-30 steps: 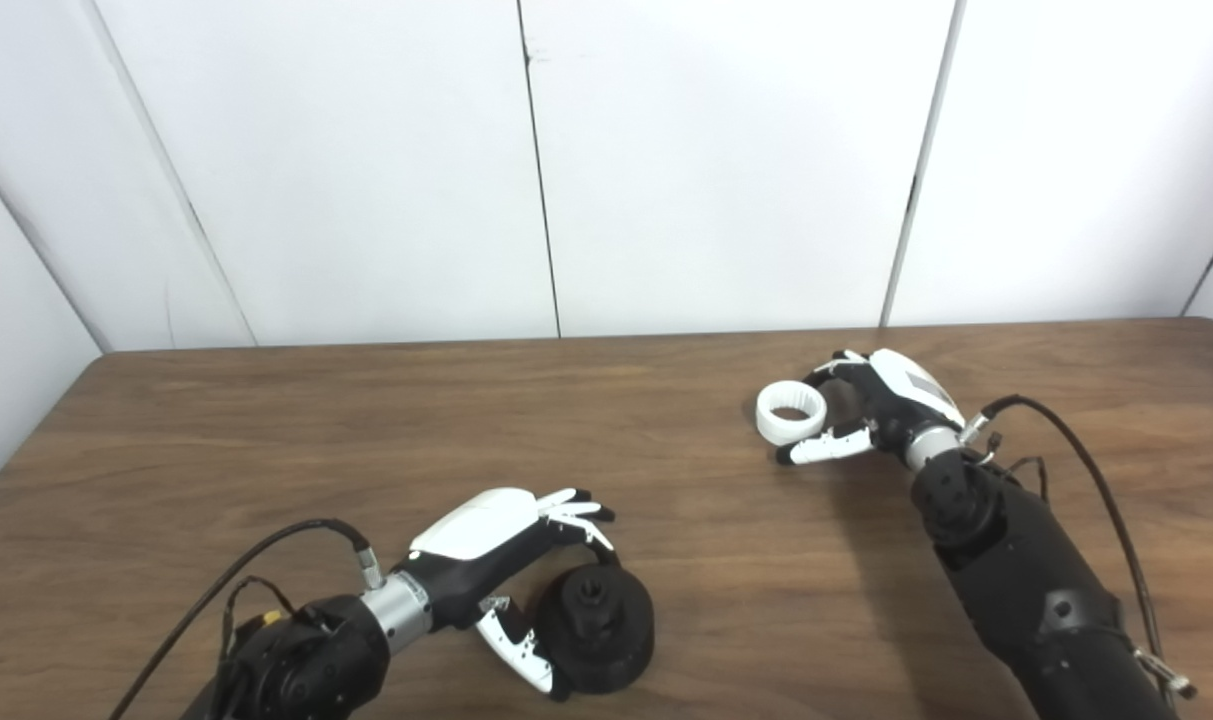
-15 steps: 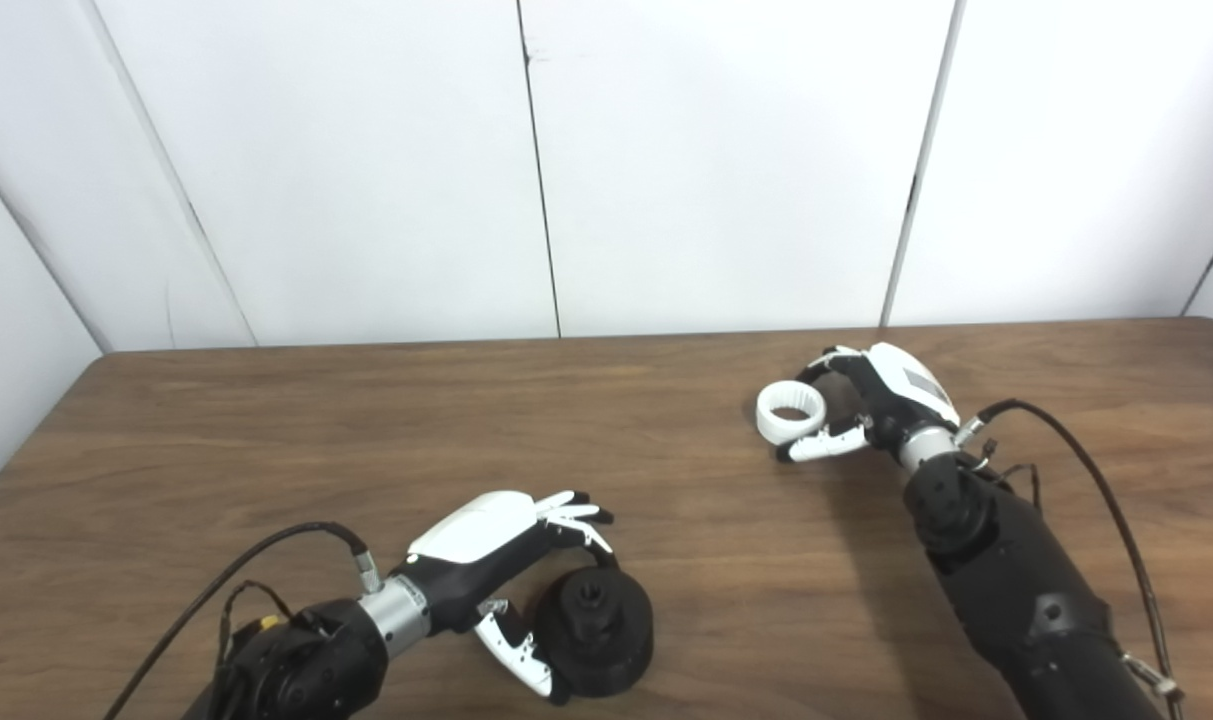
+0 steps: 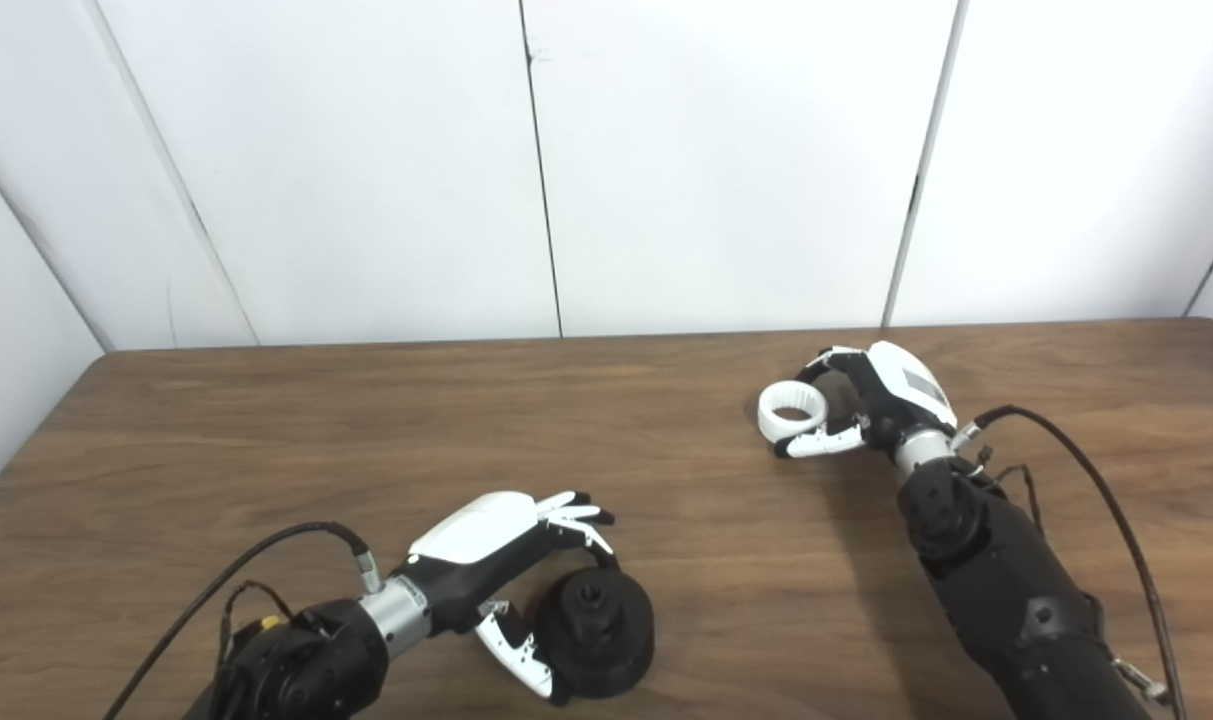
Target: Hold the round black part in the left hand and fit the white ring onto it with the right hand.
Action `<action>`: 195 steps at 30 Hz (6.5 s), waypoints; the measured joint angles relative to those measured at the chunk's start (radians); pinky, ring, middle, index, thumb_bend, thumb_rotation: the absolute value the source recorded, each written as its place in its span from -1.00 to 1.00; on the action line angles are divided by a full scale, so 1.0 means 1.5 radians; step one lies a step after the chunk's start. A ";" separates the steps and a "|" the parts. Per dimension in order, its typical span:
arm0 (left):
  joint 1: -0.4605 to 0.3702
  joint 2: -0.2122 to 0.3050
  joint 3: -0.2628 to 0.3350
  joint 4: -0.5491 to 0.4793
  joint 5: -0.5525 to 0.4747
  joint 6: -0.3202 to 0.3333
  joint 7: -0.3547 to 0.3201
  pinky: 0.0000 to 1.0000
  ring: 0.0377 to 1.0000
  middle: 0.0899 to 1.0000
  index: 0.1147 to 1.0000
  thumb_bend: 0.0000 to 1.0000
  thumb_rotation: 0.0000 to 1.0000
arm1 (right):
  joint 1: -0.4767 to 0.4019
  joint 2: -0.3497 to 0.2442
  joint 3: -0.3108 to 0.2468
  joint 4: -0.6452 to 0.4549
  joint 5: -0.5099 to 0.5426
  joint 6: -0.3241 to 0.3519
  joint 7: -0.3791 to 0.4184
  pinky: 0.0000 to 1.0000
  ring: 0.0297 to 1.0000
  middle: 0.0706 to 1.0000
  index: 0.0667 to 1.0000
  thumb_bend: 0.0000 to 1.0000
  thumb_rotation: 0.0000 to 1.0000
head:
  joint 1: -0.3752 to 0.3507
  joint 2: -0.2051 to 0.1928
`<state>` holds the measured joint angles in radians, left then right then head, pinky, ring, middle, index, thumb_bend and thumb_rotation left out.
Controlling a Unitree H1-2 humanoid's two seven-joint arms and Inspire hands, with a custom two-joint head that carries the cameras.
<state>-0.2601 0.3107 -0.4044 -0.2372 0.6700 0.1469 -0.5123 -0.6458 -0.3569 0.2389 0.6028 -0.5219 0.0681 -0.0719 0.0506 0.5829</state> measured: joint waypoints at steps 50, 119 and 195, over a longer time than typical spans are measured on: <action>0.000 -0.002 0.000 -0.001 0.001 0.005 -0.003 0.65 1.00 0.86 0.24 0.81 -0.72 | 0.047 -0.003 -0.015 -0.086 0.007 -0.015 0.008 0.58 0.82 0.70 -0.09 0.05 -0.70 | 0.001 0.003; -0.001 -0.015 -0.002 0.013 -0.001 -0.004 0.002 0.64 0.99 0.85 0.23 0.82 -0.74 | 0.291 0.089 0.033 -0.640 -0.011 0.135 0.232 0.75 0.86 0.72 -0.09 0.05 -0.70 | -0.004 0.001; -0.012 -0.023 0.001 0.036 -0.011 -0.021 -0.002 0.65 0.99 0.86 0.23 0.82 -0.74 | 0.341 0.085 0.063 -0.601 -0.009 0.069 0.236 0.73 0.84 0.74 0.33 0.83 -0.34 | -0.001 0.010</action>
<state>-0.2778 0.2769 -0.4027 -0.1835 0.6533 0.1152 -0.5148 -0.1347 -0.2299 0.3333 -0.2982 -0.5351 0.1716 0.2828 0.0491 0.5983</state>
